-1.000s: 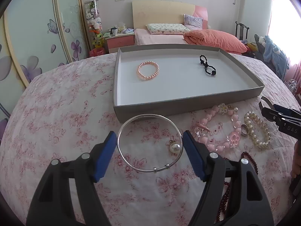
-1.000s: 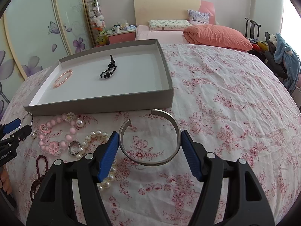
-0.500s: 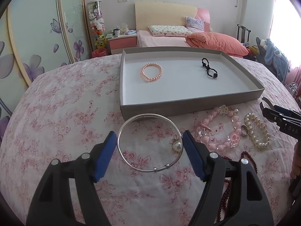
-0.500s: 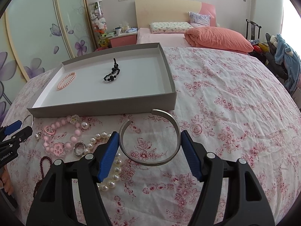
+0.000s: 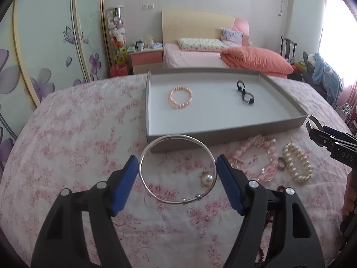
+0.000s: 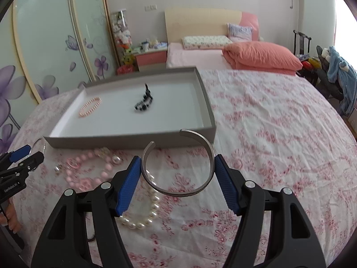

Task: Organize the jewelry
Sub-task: 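Carry the bangle and cuff into the grey tray and release both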

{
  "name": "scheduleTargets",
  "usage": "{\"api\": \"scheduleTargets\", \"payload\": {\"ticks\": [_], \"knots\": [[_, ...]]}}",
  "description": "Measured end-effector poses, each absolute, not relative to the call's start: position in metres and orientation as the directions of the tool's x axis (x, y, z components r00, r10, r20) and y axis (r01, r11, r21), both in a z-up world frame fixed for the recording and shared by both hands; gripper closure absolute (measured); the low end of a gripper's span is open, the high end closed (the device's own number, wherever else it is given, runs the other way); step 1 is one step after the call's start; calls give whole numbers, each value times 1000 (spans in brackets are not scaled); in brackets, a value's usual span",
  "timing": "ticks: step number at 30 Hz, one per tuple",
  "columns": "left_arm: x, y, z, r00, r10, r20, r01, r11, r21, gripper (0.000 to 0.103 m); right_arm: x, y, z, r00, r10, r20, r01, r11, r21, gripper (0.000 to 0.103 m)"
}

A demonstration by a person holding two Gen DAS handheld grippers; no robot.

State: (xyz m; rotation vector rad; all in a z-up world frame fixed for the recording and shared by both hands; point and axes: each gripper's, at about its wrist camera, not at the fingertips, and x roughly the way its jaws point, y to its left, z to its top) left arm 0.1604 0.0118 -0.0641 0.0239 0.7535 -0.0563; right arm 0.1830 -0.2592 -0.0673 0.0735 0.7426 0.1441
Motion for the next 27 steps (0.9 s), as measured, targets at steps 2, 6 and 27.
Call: {"api": "scheduleTargets", "payload": {"ticks": [2,6,27], "knots": [[157,11,-55,750,-46,-660,59,998,-4,33,181,-257,-59,746,165,-645,-114,986,120,36],[152,7,-37,794,-50,-606,54,998,-12,33,174,-251,-38,791,184,-584,-138,983,123,36],[149,-25,38,944,-20,-329,21,1000,-2,33,159,-239,30,945,201,-259,-178,978,109,36]]}}
